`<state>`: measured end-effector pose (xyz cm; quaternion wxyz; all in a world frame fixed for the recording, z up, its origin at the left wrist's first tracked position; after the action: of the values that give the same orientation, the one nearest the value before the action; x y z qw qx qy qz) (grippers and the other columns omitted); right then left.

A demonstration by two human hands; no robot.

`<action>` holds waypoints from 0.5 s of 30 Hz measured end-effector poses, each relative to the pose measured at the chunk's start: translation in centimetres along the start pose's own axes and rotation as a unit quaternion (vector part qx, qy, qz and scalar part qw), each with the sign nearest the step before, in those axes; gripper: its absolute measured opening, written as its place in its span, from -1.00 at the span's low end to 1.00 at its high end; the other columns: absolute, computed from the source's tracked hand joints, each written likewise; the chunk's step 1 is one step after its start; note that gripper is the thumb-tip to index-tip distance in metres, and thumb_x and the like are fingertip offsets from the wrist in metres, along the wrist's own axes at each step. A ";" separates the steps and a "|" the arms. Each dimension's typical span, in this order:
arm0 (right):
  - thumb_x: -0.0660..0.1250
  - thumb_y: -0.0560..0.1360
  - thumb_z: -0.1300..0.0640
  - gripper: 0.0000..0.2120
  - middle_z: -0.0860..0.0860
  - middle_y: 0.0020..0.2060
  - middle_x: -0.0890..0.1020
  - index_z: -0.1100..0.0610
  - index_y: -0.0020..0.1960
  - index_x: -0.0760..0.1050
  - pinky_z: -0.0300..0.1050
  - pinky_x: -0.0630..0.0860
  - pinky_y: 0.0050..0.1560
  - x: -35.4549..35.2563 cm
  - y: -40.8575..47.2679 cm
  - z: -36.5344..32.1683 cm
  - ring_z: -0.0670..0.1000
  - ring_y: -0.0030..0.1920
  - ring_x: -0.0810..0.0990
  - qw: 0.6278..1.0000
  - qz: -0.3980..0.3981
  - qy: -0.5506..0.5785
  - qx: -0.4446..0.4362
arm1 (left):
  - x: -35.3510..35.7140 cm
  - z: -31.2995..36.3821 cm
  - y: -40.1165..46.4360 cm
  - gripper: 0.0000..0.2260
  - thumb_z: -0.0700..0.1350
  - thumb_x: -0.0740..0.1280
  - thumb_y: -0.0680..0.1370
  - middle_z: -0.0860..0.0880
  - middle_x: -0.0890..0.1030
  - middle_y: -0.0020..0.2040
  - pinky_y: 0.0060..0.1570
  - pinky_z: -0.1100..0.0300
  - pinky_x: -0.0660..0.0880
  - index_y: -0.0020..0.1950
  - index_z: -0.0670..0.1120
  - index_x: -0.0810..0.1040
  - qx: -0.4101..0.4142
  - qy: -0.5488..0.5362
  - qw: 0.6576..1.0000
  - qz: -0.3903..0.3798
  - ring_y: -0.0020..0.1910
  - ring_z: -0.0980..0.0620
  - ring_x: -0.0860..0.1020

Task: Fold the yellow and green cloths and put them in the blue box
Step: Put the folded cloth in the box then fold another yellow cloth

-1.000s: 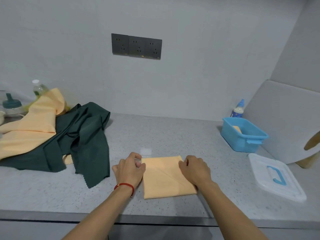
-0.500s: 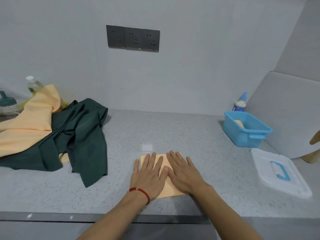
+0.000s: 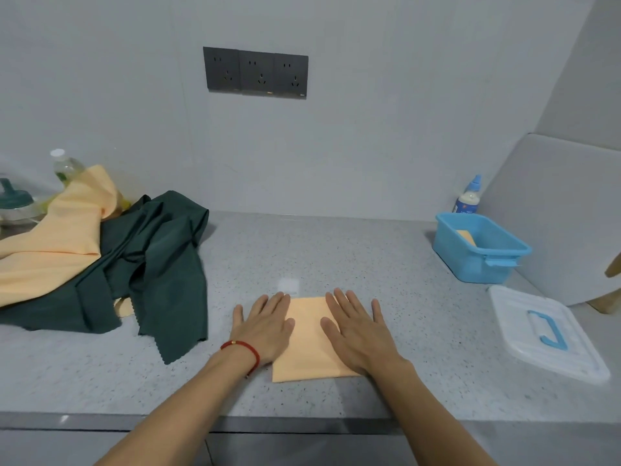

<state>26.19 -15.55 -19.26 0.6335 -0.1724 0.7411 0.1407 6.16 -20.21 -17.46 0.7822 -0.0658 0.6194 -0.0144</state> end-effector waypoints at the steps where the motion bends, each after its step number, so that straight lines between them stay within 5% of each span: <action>1: -0.25 0.67 -0.27 -0.38 -0.15 0.63 -0.23 -0.09 0.65 -0.26 0.20 -0.41 0.55 0.0 0.0 0.0 -0.10 0.61 -0.32 1.000 0.001 0.003 -0.002 | -1.0 -0.3 0.6 -0.49 0.11 0.05 0.68 0.13 0.08 0.63 0.45 -0.18 0.05 0.64 0.10 0.06 0.004 -0.002 1.000 0.004 0.58 0.03 0.05; 3: -0.24 0.68 -0.26 -0.39 -0.14 0.63 -0.24 -0.09 0.65 -0.26 0.19 -0.40 0.56 -0.1 -0.1 -0.1 -0.09 0.60 -0.33 1.000 0.001 0.010 -0.003 | -3.3 -0.7 1.6 -0.50 0.13 0.26 0.60 0.04 0.30 0.47 0.26 -0.07 0.21 0.52 0.09 0.27 -0.005 -0.004 1.000 -0.011 0.44 -0.01 0.23; 6: -0.21 0.69 -0.22 -0.40 -0.14 0.61 -0.30 -0.08 0.65 -0.29 0.16 -0.37 0.58 -0.3 -0.2 -0.1 -0.07 0.60 -0.36 0.999 0.010 0.030 0.002 | -5.3 -0.5 2.4 -0.53 0.06 0.46 0.48 -0.01 0.40 0.26 0.27 -0.01 0.40 0.32 0.04 0.40 -0.020 -0.052 0.997 -0.059 0.28 -0.05 0.37; 9: -0.08 0.69 -0.18 -0.35 -0.14 0.60 -0.32 -0.08 0.65 -0.32 0.09 -0.33 0.59 -0.6 -0.6 0.3 -0.08 0.62 -0.29 0.996 0.043 0.077 -0.006 | -5.2 0.5 1.8 -0.64 -0.20 0.44 0.43 -0.06 0.53 0.12 0.03 0.07 0.58 0.15 -0.02 0.40 -0.015 -0.172 0.984 -0.043 0.08 -0.05 0.54; 13: 0.25 0.63 -0.08 -0.17 -0.13 0.64 0.05 -0.04 0.66 -0.26 0.05 0.06 0.60 -1.6 -1.1 1.2 -0.04 0.61 0.10 0.946 0.098 0.305 0.041 | -4.3 0.9 0.5 -0.63 -0.36 0.30 0.46 -0.11 0.53 -0.02 -0.25 0.07 0.53 0.09 0.03 0.31 0.029 -0.397 0.916 0.053 -0.12 -0.05 0.56; 15: 0.33 0.61 -0.09 -0.10 -0.13 0.50 0.36 -0.02 0.66 -0.25 -0.02 0.34 0.40 -1.9 -1.2 1.8 -0.04 0.48 0.37 0.906 0.093 0.407 0.066 | -4.5 0.8 0.1 -0.59 -0.40 0.24 0.52 -0.12 0.51 0.04 -0.25 0.09 0.58 0.12 0.10 0.32 0.063 -0.483 0.869 0.083 -0.11 -0.01 0.58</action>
<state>28.54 -15.70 -17.61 0.2710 -0.1028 0.9546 0.0681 5.87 -19.61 -12.98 0.9845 0.0367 0.1654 0.0448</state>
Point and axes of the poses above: each hand's wrist, its own y-axis towards the middle knuckle, its own x-axis out of the palm, z = x × y, the point moved 2 cm from there along y, towards the middle knuckle
